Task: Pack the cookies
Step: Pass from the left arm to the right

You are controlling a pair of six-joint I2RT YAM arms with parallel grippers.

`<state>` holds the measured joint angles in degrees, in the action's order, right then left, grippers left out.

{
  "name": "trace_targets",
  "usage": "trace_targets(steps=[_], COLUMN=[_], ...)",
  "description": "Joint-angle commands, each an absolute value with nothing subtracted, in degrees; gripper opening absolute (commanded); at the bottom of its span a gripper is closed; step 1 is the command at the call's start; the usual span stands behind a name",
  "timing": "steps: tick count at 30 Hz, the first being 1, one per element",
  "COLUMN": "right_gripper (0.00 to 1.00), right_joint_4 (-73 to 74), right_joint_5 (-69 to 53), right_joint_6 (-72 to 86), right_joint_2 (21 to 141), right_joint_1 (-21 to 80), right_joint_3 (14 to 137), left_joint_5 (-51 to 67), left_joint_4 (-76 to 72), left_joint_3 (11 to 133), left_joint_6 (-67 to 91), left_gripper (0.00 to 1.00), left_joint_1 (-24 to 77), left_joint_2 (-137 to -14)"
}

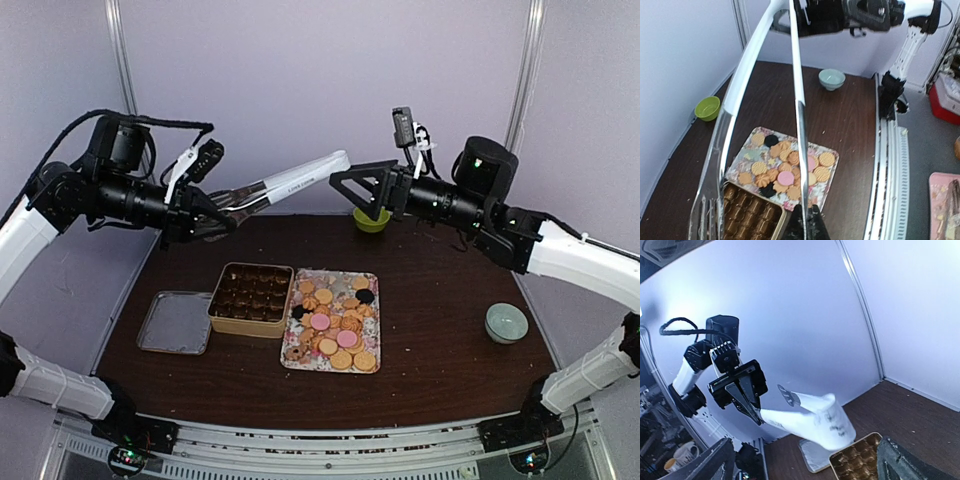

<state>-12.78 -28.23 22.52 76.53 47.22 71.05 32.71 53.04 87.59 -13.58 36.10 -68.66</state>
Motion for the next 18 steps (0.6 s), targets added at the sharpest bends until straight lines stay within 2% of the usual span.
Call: trace_targets(steps=[1, 8, 18], right_gripper=[1.00, 1.00, 0.98], right_joint_4=[-35.3, -50.2, -56.2], right_joint_5=[-34.6, -31.6, -29.7], right_joint_6=[35.5, 41.7, 42.5], right_joint_2=[78.6, 82.6, 89.1], right_joint_1=[47.1, 48.1, 51.4], right_joint_3=[64.6, 62.6, 65.9], left_joint_5=[43.2, 50.8, 58.4], left_joint_4=[41.2, 36.2, 30.5], left_joint_3=[88.9, 88.3, 84.5], left_joint_6=[-0.8, 6.3, 13.9], left_gripper=[0.00, 0.00, 0.00], left_joint_1=[35.6, 35.5, 34.5], left_joint_2=[-69.7, -71.7, -72.0])
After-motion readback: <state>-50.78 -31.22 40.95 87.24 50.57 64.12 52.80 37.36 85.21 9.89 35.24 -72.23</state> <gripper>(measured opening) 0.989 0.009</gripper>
